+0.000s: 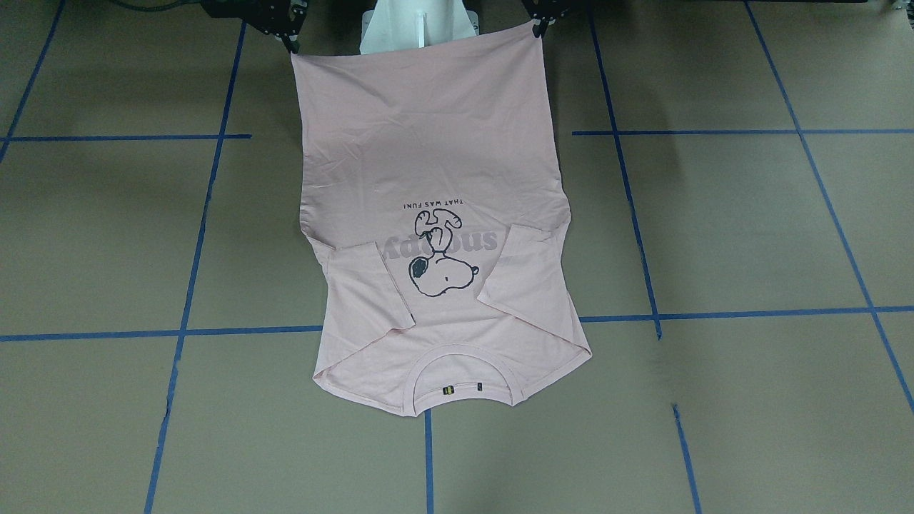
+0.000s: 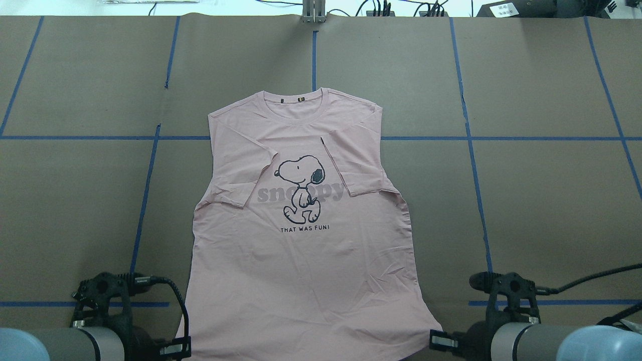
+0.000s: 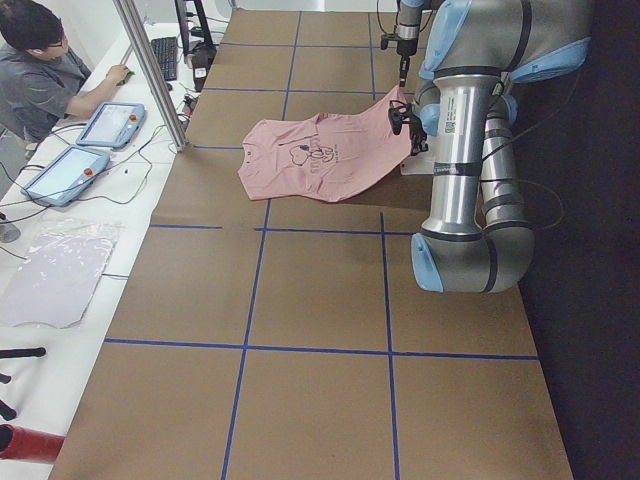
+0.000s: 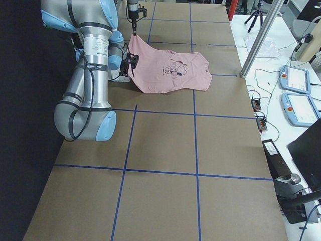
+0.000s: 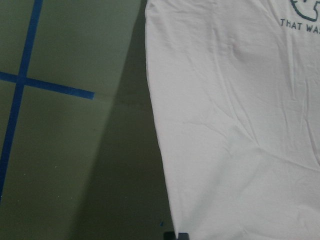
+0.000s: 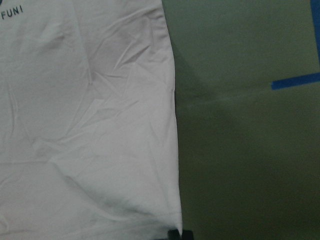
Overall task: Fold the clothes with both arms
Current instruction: 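Lift the hem with both grippers and fold it toward the collar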
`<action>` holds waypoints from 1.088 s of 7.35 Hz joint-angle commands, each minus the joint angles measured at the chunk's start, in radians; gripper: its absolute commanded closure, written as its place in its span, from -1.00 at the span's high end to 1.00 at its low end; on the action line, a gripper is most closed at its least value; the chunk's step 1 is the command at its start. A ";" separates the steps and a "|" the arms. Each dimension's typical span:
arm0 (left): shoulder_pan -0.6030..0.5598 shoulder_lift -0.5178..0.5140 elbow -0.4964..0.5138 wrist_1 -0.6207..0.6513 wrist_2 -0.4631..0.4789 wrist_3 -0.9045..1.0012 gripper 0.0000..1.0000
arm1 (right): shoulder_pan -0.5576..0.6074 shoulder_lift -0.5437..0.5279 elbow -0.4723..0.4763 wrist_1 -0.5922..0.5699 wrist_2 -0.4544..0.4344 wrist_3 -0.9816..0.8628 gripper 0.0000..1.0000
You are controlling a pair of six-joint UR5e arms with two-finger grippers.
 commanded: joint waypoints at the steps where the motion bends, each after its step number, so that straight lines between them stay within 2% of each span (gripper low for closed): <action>1: -0.181 -0.065 0.067 0.000 -0.011 0.165 -1.00 | 0.196 0.183 -0.151 0.001 0.013 -0.210 -1.00; 3: -0.337 -0.163 0.229 -0.011 -0.012 0.293 -1.00 | 0.352 0.346 -0.361 0.008 0.012 -0.393 -1.00; 5: -0.449 -0.214 0.340 -0.032 -0.022 0.380 -1.00 | 0.533 0.441 -0.488 0.009 0.076 -0.485 -1.00; 6: -0.517 -0.269 0.430 -0.041 -0.072 0.447 -1.00 | 0.583 0.504 -0.584 0.011 0.084 -0.536 -1.00; 7: -0.578 -0.304 0.538 -0.093 -0.077 0.501 -1.00 | 0.612 0.558 -0.676 0.027 0.085 -0.547 -1.00; 8: -0.617 -0.306 0.663 -0.223 -0.077 0.532 -1.00 | 0.646 0.592 -0.785 0.123 0.101 -0.547 -1.00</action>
